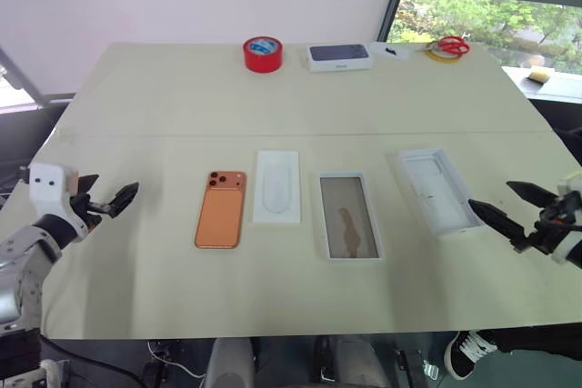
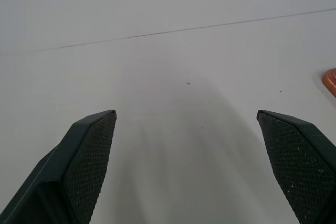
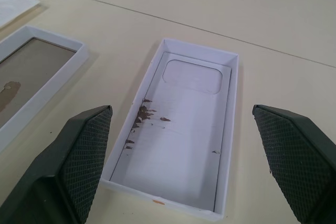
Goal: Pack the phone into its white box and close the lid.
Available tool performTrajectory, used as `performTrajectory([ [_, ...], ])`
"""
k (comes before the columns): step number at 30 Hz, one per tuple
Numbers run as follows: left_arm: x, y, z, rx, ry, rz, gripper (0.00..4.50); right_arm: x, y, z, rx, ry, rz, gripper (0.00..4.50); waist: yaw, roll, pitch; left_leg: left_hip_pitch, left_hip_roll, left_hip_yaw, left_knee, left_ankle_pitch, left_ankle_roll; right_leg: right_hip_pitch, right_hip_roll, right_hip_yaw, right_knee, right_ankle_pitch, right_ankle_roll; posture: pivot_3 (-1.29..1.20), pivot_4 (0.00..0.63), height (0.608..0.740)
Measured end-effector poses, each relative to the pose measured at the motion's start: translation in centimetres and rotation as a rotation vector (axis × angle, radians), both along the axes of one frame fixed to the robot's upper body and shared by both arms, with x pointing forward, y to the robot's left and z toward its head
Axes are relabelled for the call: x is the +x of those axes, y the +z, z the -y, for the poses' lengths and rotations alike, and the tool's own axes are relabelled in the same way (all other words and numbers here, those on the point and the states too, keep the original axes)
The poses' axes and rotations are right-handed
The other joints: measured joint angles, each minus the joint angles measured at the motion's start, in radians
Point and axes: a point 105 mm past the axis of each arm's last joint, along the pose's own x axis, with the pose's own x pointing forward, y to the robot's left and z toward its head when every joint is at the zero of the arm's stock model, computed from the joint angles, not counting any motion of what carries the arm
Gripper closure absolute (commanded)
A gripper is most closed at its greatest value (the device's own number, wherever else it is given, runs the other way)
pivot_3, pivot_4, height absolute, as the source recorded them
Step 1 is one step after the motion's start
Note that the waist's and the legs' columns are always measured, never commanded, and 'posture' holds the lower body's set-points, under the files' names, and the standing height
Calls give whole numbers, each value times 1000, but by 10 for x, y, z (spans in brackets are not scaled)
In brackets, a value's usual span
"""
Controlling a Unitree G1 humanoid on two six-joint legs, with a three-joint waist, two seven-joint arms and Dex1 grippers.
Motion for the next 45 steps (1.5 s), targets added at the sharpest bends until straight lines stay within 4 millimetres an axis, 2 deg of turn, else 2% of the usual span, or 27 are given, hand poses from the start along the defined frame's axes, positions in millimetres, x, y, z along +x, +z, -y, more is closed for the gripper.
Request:
performTrajectory([
  [10, -2, 1, 7, 2, -14, 14, 0, 9, 3, -13, -3, 58, 6, 31, 0, 0, 0, 0, 0, 0, 0, 0, 0, 0, 0, 0, 0, 0, 0, 0, 150, 730],
  [14, 0, 5, 29, -28, -64, 29, 0, 13, 8, -28, -6, 117, 23, 31, 1, 0, 0, 0, 0, 0, 0, 0, 0, 0, 0, 0, 0, 0, 0, 0, 150, 730],
  [18, 5, 2, 79, -74, -220, 13, 0, 22, 17, -52, -6, 199, 49, 31, 0, 0, 0, 0, 0, 0, 1, 0, 0, 1, 0, 0, 0, 0, 0, 0, 150, 730],
  [20, 7, -2, 119, -89, -342, -11, 0, 27, 24, -66, -16, 240, 77, 31, 1, 0, 0, 0, 0, 0, 1, 0, 0, 1, 0, 0, 0, 0, 0, 0, 150, 730],
  [24, 12, -7, 162, -143, -419, -79, 0, 33, 24, -86, -19, 281, 81, 31, 1, 0, 0, 0, 0, -1, 1, 0, 0, 1, 0, 0, 1, 0, 0, 0, 150, 730],
  [27, 23, 14, 201, -242, -465, -60, 0, 38, 25, -113, -1, 359, 103, 31, 1, 0, 0, 0, 0, -1, 2, 0, 0, 1, 0, 0, 1, 0, 0, 0, 150, 730],
  [30, 31, 26, 223, -294, -449, -80, 0, 39, 23, -127, -7, 396, 99, 31, 3, 0, 0, -1, -1, -2, 2, 0, 0, 1, 0, 0, 1, 0, 1, 0, 150, 730],
  [32, 38, 28, 230, -318, -399, -128, 0, 40, 20, -132, -6, 399, 95, 31, 2, -1, 0, -1, -1, -2, 2, 0, 0, 1, 0, 0, 1, 0, 1, 0, 150, 730],
  [38, 48, 21, 233, -278, -277, -292, 0, 36, 12, -133, -10, 393, 67, 31, 2, -1, 0, 0, -1, -2, 3, 1, 0, 1, 1, 0, 1, 0, 1, 0, 150, 730],
  [45, 47, 4, 233, -285, -206, -441, 0, 31, 10, -133, -31, 415, 48, 31, 1, -1, 1, -1, -1, -2, 2, 1, 0, 1, 1, 0, 1, 0, 0, 0, 150, 730],
])
